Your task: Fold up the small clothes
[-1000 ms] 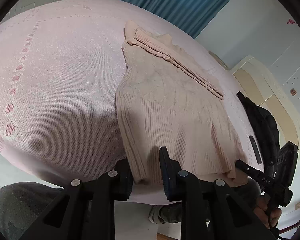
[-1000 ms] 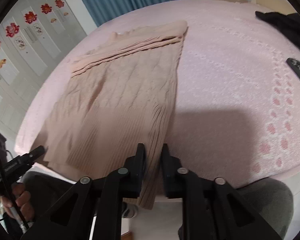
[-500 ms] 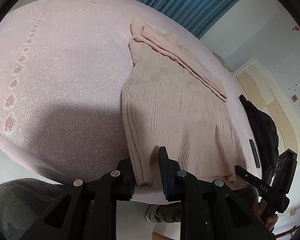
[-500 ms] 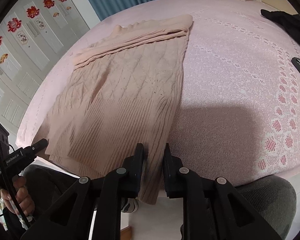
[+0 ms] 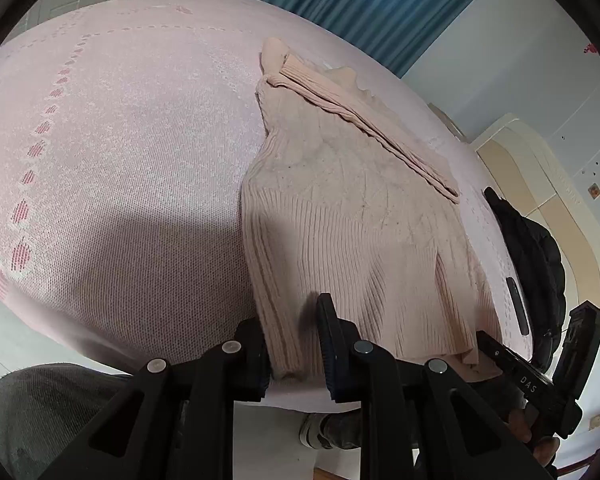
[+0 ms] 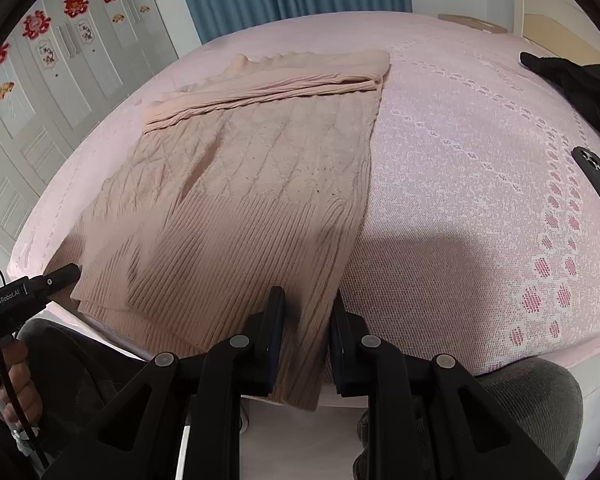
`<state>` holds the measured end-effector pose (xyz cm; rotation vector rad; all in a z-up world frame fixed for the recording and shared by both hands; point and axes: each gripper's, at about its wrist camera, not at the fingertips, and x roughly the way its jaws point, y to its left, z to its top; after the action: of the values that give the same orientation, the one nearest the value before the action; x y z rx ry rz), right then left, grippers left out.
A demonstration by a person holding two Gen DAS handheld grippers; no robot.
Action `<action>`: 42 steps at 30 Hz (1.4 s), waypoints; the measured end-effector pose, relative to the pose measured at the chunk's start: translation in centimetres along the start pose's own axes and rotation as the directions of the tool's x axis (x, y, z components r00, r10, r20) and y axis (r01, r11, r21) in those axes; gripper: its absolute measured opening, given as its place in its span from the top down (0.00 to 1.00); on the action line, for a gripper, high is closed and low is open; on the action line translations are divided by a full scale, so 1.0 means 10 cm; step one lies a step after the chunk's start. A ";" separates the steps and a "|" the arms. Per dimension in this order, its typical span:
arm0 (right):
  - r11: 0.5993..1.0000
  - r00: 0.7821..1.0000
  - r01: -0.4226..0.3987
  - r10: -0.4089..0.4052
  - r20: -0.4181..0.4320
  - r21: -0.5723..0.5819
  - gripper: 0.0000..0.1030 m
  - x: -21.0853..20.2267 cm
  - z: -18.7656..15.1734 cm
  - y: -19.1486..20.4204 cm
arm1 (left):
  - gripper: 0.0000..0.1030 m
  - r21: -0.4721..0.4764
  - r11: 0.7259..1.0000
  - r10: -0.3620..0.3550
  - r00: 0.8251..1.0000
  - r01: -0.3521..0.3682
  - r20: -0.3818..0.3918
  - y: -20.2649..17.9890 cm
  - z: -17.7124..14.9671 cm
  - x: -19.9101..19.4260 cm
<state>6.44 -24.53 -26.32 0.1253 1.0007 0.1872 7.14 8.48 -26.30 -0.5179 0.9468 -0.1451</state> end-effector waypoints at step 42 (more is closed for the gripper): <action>0.922 0.937 -0.330 0.294 0.190 0.201 0.95 -0.50 0.50 -0.33 | 0.94 -0.022 0.999 -0.045 0.982 0.050 0.182 -0.30 0.57 -0.54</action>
<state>8.39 -28.94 -20.17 0.5079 0.8378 0.3489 8.88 9.71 -18.15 -0.5685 0.7594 -0.1259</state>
